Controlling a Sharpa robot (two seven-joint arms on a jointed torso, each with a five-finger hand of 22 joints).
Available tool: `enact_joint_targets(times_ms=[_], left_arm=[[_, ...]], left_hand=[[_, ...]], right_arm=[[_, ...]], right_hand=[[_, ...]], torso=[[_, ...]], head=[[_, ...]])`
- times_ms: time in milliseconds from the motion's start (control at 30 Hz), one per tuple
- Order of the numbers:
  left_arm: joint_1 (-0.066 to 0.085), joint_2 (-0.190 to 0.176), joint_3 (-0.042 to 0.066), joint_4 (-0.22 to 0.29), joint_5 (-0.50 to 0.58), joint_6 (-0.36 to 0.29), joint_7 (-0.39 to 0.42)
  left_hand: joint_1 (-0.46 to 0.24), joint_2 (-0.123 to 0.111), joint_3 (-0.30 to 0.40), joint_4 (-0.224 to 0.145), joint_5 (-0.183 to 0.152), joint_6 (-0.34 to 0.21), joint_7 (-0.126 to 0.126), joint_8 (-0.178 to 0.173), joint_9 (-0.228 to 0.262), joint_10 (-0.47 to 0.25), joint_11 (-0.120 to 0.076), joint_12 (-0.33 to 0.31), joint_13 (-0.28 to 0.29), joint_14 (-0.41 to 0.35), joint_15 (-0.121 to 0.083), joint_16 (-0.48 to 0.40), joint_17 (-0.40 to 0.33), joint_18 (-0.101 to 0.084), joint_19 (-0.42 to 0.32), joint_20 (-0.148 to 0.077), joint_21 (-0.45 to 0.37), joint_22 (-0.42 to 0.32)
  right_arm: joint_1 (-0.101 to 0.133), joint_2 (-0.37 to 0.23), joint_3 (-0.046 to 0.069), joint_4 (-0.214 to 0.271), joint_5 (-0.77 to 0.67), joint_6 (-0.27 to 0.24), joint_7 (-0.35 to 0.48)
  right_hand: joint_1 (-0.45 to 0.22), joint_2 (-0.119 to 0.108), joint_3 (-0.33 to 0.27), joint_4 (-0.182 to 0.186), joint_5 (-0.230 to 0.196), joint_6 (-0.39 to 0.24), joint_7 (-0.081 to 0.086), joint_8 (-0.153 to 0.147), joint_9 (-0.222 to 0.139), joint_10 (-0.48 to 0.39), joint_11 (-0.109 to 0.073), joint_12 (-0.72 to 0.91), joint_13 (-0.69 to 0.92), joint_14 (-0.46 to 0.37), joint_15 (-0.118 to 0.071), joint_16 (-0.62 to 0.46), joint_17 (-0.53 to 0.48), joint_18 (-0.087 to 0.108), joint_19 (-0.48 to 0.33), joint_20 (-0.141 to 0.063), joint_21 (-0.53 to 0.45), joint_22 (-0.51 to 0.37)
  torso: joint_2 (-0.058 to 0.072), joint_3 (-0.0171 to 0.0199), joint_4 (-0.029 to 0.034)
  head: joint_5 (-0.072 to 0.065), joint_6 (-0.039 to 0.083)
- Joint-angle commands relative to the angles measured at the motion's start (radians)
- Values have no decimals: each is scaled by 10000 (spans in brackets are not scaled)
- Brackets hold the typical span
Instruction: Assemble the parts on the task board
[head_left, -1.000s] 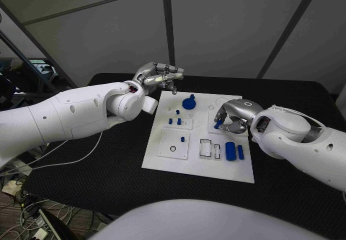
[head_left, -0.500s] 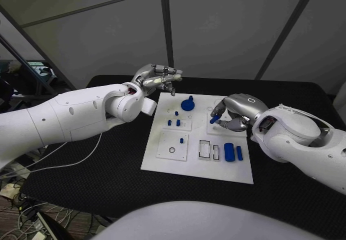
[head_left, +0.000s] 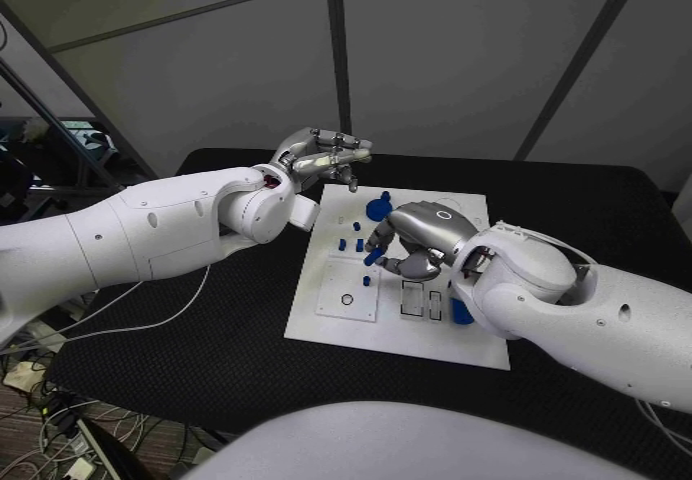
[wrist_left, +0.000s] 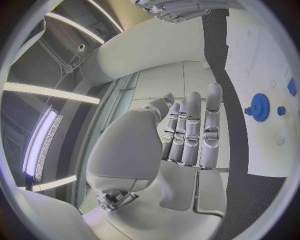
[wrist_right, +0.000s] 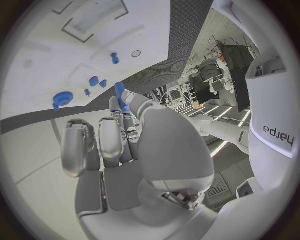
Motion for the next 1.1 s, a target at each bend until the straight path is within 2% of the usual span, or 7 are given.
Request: enact_joint_targets(times_ms=[33, 167, 300, 367, 700, 1100], left_arm=[[21, 52, 7, -26, 22, 133, 21], [22, 85, 7, -53, 22, 138, 17], [23, 110, 7, -68, 22, 145, 9], [24, 121, 7, -72, 22, 150, 6], [25, 155, 7, -92, 22, 167, 3], [25, 174, 7, -104, 22, 187, -9]], left_hand=[[-12, 20, 0, -38, 33, -71, 13, 64, -11, -67, -19, 43, 8, -73, -6, -51, -9, 488, -40, -4, -38, -16], [-12, 20, 0, -38, 33, -71, 13, 64, -11, -67, -19, 43, 8, -73, -6, -51, -9, 488, -40, -4, -38, -16], [-12, 20, 0, -38, 33, -71, 13, 64, -11, -67, -19, 43, 8, -73, -6, -51, -9, 488, -40, -4, -38, -16], [-12, 20, 0, -38, 33, -71, 13, 64, -11, -67, -19, 43, 8, -73, -6, -51, -9, 488, -40, -4, -38, -16], [-12, 39, -5, -43, 34, -75, 15, 82, -9, -82, -17, 67, 11, -90, -2, -50, -21, 489, -48, -1, -47, -24], [-12, 39, -5, -43, 34, -75, 15, 82, -9, -82, -17, 67, 11, -90, -2, -50, -21, 489, -48, -1, -47, -24]], right_arm=[[-54, 200, -140, -84, 226, 68, 312], [-162, 444, -301, -221, 237, 178, 405], [-254, 590, -365, -369, 240, 297, 450], [-312, 668, -387, -454, 241, 363, 471], [-490, 892, -416, -691, 243, 452, 522], [-596, 1035, -422, -942, 240, 635, 532]], right_hand=[[-56, 85, 28, 13, -10, 91, -2, 29, 15, 51, -12, -47, 9, 293, -44, 54, -14, -135, 302, -33, -5, 1405], [-54, 89, 33, 12, -4, 91, -2, 27, 15, 51, -13, -53, 9, 292, -45, 56, -13, -133, 299, -34, -11, 1401], [-53, 91, 37, 11, -1, 91, -2, 26, 14, 51, -13, -57, 10, 293, -46, 60, -8, -131, 296, -35, -17, 1396], [-52, 92, 39, 10, 2, 91, -1, 25, 14, 50, -13, -60, 10, 292, -46, 58, -10, -131, 295, -35, -18, 1396], [-49, 97, 46, 8, 10, 89, 0, 21, 13, 49, -12, -69, 10, 291, -47, 57, -13, -128, 289, -36, -29, 1388], [-45, 103, 56, 4, 23, 87, 2, 16, 12, 49, -11, -80, 11, 291, -48, 63, -6, -128, 288, -38, -28, 1389]], torso=[[8, -3, -13], [16, 11, -22], [6, 1, -12], [7, 4, -9], [6, 13, -5], [6, 2, -11]], head=[[76, -38], [148, -72], [134, -72], [170, -72], [268, -72], [336, -72]])
